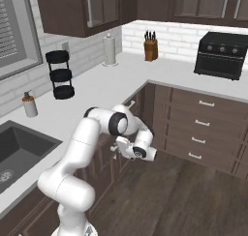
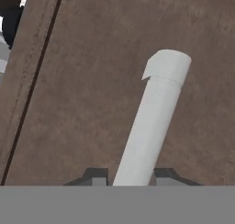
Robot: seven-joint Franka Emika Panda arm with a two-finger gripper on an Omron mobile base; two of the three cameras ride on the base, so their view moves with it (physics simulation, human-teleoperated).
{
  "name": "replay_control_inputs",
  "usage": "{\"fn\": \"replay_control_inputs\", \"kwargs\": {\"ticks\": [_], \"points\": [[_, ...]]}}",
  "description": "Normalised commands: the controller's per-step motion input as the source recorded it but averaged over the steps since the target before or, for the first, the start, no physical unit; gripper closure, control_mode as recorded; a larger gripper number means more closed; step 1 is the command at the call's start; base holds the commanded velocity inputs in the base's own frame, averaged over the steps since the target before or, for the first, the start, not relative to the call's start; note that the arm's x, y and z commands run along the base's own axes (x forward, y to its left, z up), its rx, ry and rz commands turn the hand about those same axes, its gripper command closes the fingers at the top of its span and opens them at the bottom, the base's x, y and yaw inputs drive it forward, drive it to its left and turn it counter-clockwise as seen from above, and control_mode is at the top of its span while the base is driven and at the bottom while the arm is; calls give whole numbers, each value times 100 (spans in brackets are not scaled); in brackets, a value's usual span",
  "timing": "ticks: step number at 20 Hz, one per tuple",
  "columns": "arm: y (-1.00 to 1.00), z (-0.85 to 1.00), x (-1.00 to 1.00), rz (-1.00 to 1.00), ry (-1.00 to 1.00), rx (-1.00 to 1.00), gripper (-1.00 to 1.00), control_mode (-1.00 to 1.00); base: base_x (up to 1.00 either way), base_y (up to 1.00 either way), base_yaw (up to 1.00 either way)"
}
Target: Take a straw from the drawer in front and place it inside the glass cup on the dining counter.
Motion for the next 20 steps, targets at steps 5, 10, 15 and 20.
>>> {"fn": "replay_control_inputs", "kwargs": {"ticks": [5,10,15,20], "points": [[-100,0,-17,0,0,0,100,-100,0,0,0],[-100,0,-4,0,1,0,100,-100,0,0,0],[-91,0,0,0,5,-1,-100,-100,0,0,0],[-32,0,0,0,11,-2,-100,-100,0,0,0]]}}
